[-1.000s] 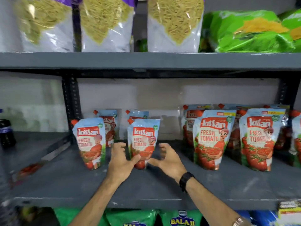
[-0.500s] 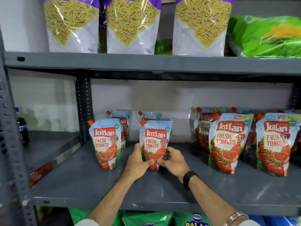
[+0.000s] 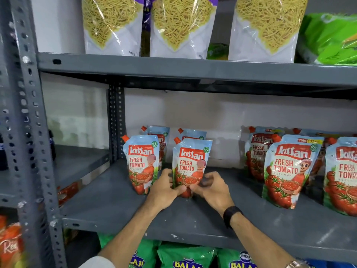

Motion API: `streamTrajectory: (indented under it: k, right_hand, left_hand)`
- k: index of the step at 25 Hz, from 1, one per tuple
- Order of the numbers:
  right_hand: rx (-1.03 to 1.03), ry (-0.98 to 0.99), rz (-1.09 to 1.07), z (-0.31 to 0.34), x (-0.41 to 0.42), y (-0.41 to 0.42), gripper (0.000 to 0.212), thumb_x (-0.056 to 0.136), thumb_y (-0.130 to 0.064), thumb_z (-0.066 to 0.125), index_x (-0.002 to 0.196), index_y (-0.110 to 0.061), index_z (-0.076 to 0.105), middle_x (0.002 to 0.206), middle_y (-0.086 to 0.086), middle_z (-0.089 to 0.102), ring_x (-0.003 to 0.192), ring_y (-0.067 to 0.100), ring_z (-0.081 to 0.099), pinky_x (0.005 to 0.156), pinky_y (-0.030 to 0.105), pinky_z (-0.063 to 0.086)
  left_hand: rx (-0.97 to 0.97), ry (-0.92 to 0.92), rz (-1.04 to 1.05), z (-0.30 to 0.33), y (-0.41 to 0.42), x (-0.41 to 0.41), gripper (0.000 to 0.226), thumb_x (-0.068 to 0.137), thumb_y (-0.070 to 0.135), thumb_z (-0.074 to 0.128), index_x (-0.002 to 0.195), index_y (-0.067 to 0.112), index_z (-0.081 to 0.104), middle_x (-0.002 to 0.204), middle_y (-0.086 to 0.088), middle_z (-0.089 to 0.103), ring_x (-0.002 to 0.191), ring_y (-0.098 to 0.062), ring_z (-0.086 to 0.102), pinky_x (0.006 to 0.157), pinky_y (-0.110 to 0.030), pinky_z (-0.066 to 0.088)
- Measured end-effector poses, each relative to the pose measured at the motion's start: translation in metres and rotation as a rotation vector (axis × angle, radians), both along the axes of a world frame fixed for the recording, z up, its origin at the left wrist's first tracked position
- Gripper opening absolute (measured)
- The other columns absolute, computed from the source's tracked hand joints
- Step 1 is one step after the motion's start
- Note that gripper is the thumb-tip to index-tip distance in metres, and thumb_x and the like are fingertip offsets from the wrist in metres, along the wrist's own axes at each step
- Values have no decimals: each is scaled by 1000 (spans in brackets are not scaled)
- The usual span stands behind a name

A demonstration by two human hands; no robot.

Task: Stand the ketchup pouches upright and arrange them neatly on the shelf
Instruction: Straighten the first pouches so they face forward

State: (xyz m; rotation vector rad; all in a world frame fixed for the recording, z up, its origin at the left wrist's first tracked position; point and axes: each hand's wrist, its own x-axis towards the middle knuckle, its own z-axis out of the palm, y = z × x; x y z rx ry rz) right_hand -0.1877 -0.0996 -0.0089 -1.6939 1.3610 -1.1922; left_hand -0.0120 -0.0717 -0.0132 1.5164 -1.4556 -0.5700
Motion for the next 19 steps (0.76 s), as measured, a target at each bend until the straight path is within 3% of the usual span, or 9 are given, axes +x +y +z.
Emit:
streamTrajectory:
  k: [3,5,7,9,12,16,17,19]
  right_hand:
    - [-174,79,-42,3,11,25,28,75,-36,85,78,-16,65,75,-4,70,68,10,65,59,27,56]
    - [-187,158,117,1,35,35,19,80,-34,81,80,-19,70,78,-6,72,72,8,67,65,26,57]
    - [-140,167,253,0,66,38,32,82,-27,80,110,-18,67,103,-12,68,93,7,66,85,27,57]
    - [-92,136,283,1,94,34,54,83,-24,80,130,-15,55,116,-12,58,109,9,59,98,29,51]
    - [-43,86,238,-2,120,19,57,81,-24,82,128,-13,52,113,-6,61,102,11,56,90,25,46]
    - [-36,57,195,-7,135,4,48,79,-19,83,121,-13,62,117,2,73,106,18,68,91,30,54]
    - [-50,68,182,-7,137,4,43,79,-18,83,118,-13,65,114,2,75,104,18,70,92,31,56]
    - [-62,77,160,-8,138,3,35,79,-17,83,111,-14,68,107,1,76,97,16,71,92,34,58]
  left_hand:
    - [-169,-57,232,2,32,26,18,79,35,82,82,23,69,74,11,72,72,-5,68,68,-27,55]
    - [-265,-11,421,2,47,53,25,74,36,86,73,21,66,66,7,70,64,-9,66,62,-32,54]
    - [-258,75,493,3,51,80,38,70,29,91,90,16,61,84,0,68,72,-15,62,64,-33,50]
    - [-95,152,391,6,47,102,67,71,20,91,124,9,51,117,-12,62,99,-22,59,84,-33,50]
    - [81,235,157,9,39,119,79,82,11,82,146,10,36,142,-16,50,129,-26,50,106,-37,43]
    - [75,219,92,13,32,120,55,89,0,71,137,9,47,119,-9,65,94,-7,62,82,-21,50]
    - [60,201,109,12,30,120,52,88,-1,71,134,9,49,118,-10,67,90,-5,62,81,-22,52]
    - [48,172,128,9,25,122,51,87,2,74,132,11,52,120,-10,70,97,-13,67,94,-35,56]
